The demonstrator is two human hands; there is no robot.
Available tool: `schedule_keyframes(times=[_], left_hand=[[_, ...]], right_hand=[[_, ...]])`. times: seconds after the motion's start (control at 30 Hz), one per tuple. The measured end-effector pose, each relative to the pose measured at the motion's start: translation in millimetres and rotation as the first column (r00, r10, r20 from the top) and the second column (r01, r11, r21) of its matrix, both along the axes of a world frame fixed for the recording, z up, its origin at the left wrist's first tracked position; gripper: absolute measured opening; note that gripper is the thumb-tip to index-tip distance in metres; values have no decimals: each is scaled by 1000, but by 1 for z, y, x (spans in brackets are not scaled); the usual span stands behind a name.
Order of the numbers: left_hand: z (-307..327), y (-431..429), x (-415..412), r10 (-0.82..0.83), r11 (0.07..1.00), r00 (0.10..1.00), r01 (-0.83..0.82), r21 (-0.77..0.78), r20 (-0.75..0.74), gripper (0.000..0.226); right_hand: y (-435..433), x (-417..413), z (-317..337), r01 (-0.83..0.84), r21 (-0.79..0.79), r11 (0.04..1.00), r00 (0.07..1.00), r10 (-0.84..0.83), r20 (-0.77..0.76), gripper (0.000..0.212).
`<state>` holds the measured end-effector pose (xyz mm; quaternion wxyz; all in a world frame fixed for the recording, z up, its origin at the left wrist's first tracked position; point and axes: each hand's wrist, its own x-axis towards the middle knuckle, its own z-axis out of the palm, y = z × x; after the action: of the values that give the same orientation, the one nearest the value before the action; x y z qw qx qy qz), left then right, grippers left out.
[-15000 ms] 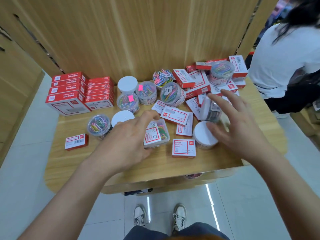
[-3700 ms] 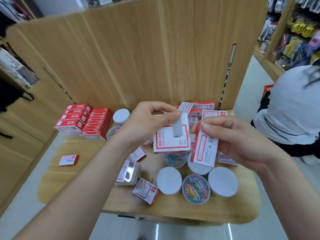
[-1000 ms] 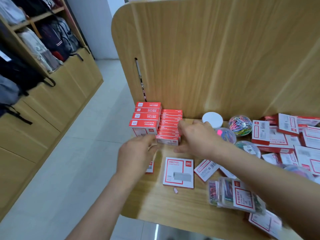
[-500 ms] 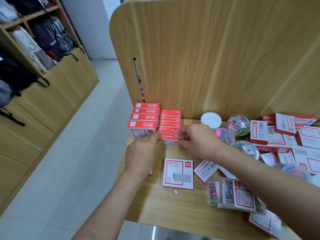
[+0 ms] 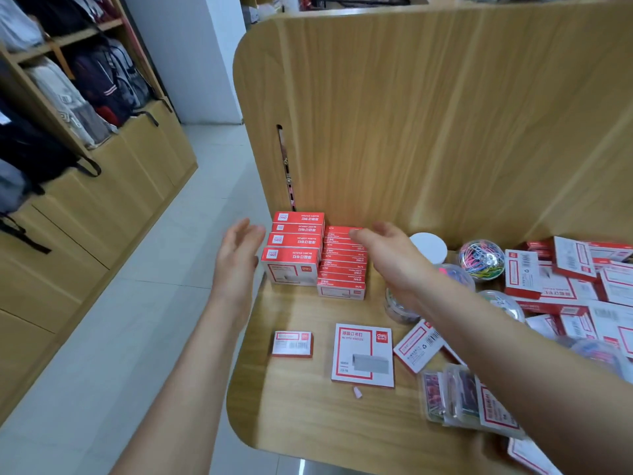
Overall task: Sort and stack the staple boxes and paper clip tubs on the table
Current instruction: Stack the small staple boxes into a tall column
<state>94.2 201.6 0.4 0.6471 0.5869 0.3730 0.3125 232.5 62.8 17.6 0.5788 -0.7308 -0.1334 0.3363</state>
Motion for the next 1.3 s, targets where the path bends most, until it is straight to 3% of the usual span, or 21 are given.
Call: schedule_keyframes(times=[0.1,0.17,0.4,0.6,0.67,0.73,0.77,0.83,0.9,0.97,1.03,1.1,1.2,1.3], left_hand=[[-1,17,14,-241,964,969,233,-128,-49,34],[-3,19,19,-287,950,956,276,-145,-66,32],[-11,22,20,-228,973,963,219,-79,-146,17],[-10,29,17,-205,978,952,208,-12,-227,19],[-11,30,17,-211,977,942,212,-21,-260,23],[-7,29,18,-198,979,937,206,-4,-289,29],[-6,28,16,-155,980,934,186,67,-322,36],[-2,26,7,37,909,921,130,395,-388,44],[5,11,-5,83,721,948,155,676,-307,32],[9,-15,-16,-155,616,916,382,689,-369,23],[3,-40,-25,-293,414,767,640,648,-571,20],[-8,-50,-34,-218,237,677,736,634,-704,28],[-23,-49,-47,-72,233,578,802,549,-813,54],[-30,-51,-52,-107,301,594,784,543,-798,61]], right_hand=[[14,-8,-9,102,9,995,981,-99,-165,41],[21,-12,-14,137,34,990,969,-127,-213,33],[28,-23,-21,174,102,979,957,-144,-251,15],[29,-28,-11,136,138,981,949,-89,-304,16],[19,-23,-1,65,95,993,980,-45,-194,31],[2,-12,6,-82,-32,996,990,85,112,44],[-8,-8,11,-176,-105,979,936,200,291,41],[-28,-5,16,-356,-343,869,706,491,511,29],[-42,-13,13,-435,-647,626,414,777,474,38],[-49,-28,7,-326,-873,363,152,932,330,62],[-51,-41,-3,-209,-941,266,0,962,272,77],[-50,-47,-8,-144,-946,290,-56,952,301,79],[-49,-46,-11,-140,-928,347,-35,934,355,79],[-50,-48,-15,-188,-900,394,-2,916,401,79]])
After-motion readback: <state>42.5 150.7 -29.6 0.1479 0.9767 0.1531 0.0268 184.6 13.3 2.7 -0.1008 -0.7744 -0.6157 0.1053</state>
